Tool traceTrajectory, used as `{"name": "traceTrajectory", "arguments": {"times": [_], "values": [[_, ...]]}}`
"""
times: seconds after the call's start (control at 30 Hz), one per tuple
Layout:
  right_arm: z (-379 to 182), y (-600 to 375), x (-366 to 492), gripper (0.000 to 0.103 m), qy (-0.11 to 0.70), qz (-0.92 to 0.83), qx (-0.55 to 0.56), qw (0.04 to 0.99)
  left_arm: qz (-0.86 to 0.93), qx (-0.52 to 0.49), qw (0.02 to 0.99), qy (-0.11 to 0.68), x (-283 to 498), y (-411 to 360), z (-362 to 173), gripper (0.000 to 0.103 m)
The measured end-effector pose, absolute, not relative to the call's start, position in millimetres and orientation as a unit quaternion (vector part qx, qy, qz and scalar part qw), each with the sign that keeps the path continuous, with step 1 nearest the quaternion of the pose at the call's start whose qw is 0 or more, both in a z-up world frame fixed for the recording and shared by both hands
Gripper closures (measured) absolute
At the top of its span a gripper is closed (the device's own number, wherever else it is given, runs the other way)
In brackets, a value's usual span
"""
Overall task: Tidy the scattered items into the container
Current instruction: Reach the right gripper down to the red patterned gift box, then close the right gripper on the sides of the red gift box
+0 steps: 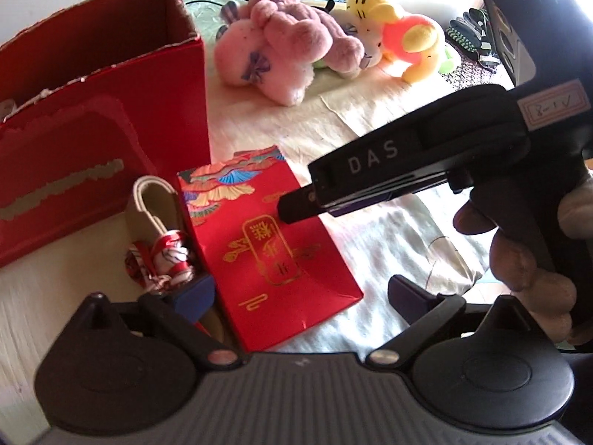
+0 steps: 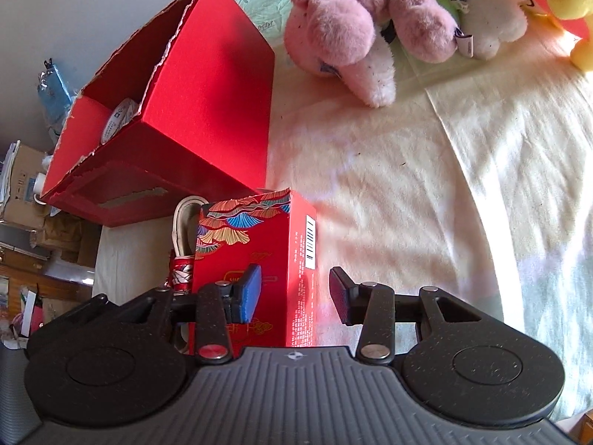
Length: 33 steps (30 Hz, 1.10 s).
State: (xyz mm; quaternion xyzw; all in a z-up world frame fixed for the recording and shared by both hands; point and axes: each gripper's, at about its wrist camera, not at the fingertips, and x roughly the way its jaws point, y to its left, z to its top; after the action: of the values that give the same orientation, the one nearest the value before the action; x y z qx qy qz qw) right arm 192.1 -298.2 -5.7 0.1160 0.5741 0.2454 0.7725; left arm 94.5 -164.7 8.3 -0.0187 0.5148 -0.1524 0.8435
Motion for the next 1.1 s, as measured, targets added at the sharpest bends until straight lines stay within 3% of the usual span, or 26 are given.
{"name": "traceTrajectory", "arguments": {"times": [0.6,1.1], "values": [[-8,-299,198,0.058,0.580,0.268,0.120,0.760,-0.158,-0.037,0.837,0.523,105,-156,6,0.002],[-7,-334,208,0.058,0.575,0.230,0.139,0.773,-0.214,0.017,0.820,0.531,129,-212,-5,0.002]]}}
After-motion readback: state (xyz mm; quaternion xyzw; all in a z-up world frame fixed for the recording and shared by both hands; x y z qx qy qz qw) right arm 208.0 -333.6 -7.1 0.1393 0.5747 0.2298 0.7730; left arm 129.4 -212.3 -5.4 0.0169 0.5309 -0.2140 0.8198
